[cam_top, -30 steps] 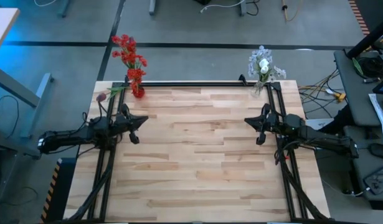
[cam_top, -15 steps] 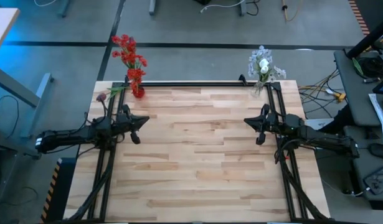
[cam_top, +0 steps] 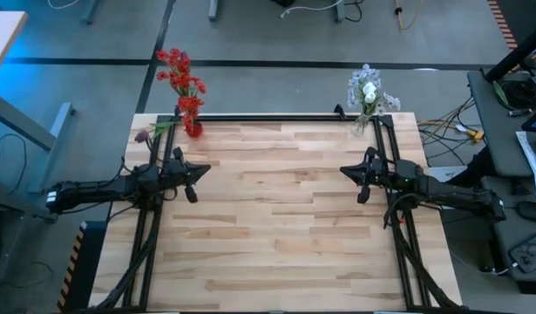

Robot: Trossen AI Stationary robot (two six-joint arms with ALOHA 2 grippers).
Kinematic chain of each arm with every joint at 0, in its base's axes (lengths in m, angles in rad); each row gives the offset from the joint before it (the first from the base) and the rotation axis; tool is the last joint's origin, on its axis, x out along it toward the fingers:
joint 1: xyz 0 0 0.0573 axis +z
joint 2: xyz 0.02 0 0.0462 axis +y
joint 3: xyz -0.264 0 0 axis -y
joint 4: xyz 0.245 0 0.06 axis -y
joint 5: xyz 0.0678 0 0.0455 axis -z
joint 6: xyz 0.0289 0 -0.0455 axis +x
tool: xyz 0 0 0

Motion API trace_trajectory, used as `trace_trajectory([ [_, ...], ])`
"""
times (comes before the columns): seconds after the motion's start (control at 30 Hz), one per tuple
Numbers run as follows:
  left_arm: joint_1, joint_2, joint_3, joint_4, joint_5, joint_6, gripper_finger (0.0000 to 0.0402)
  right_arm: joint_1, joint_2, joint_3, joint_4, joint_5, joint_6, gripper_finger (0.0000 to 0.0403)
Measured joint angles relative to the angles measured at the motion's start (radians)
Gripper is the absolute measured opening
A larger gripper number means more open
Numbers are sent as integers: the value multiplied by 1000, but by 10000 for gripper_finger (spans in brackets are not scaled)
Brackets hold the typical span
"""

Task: Sort flowers into vase by color
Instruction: Return to Home Position

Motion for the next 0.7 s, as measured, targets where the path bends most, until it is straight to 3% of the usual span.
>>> trace_trajectory([
  [0.7,0,62,0,5,1,0,0,0,0,0,0,0,2,13],
])
